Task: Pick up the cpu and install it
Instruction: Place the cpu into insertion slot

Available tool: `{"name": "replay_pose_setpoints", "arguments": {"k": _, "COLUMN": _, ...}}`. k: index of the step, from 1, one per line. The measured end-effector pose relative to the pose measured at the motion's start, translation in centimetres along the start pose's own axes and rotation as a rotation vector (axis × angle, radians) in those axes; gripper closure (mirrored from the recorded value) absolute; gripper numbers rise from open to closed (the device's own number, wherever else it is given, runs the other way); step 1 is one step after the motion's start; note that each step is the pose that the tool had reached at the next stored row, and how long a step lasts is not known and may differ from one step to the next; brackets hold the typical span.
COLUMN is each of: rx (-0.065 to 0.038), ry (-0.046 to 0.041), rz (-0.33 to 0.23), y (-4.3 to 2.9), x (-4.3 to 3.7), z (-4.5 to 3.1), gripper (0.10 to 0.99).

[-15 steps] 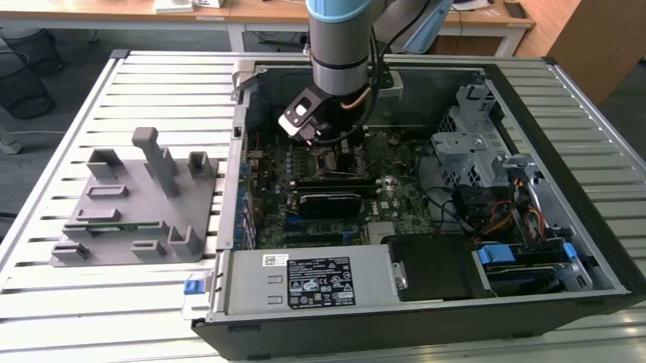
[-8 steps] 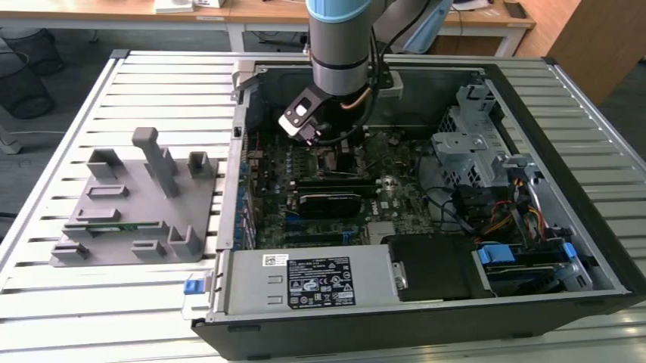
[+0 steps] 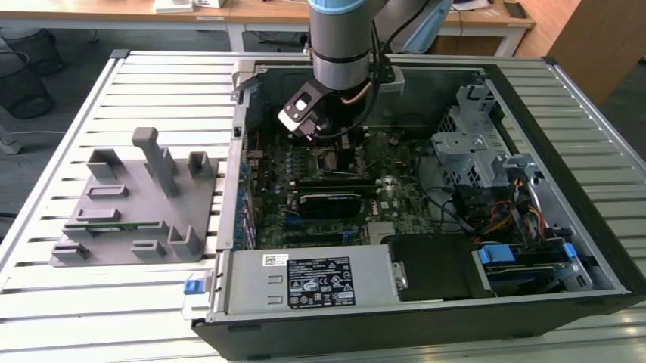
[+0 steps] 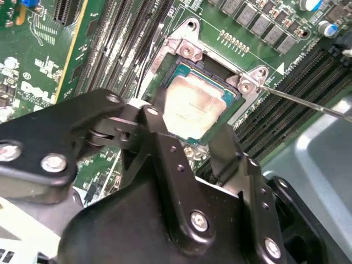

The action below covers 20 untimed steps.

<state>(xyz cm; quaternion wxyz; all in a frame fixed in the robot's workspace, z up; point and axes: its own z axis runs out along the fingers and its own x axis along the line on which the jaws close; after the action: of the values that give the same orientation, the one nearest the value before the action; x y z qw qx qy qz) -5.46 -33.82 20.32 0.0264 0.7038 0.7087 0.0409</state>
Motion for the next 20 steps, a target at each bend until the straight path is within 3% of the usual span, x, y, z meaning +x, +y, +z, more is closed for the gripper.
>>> {"name": "replay_pose_setpoints", "arguments": {"k": 1, "rx": 0.001, "ry": -0.0001, "rz": 0.000, "y": 0.03, "x": 0.00, "z": -0.18, "gripper": 0.502}}
{"name": "replay_pose_setpoints", "arguments": {"k": 3, "rx": 0.005, "ry": 0.0000, "rz": 0.000, "y": 0.10, "x": 0.01, "z": -0.50, "gripper": 0.627}}
{"name": "replay_pose_setpoints", "arguments": {"k": 4, "rx": 0.009, "ry": 0.0000, "rz": 0.000, "y": 0.17, "x": 0.01, "z": -0.67, "gripper": 0.627}}
{"name": "replay_pose_setpoints", "arguments": {"k": 6, "rx": 0.023, "ry": 0.0000, "rz": 0.000, "y": 0.41, "x": 0.02, "z": -0.98, "gripper": 0.741}}
{"name": "replay_pose_setpoints", "arguments": {"k": 7, "rx": 0.031, "ry": 0.0000, "rz": 0.001, "y": 0.56, "x": 0.02, "z": -1.13, "gripper": 0.741}}
{"name": "replay_pose_setpoints", "arguments": {"k": 10, "rx": 0.056, "ry": 0.0004, "rz": 0.001, "y": 0.95, "x": 0.03, "z": -1.54, "gripper": 0.922}}
{"name": "replay_pose_setpoints", "arguments": {"k": 11, "rx": 0.061, "ry": 0.0006, "rz": 0.001, "y": 1.01, "x": 0.03, "z": -1.70, "gripper": 0.922}}
{"name": "replay_pose_setpoints", "arguments": {"k": 12, "rx": 0.065, "ry": 0.0009, "rz": 0.001, "y": 1.04, "x": 0.03, "z": -1.85, "gripper": 0.980}}
{"name": "replay_pose_setpoints", "arguments": {"k": 20, "rx": 0.073, "ry": 0.0030, "rz": 0.002, "y": 1.12, "x": 0.05, "z": -2.59, "gripper": 0.980}}
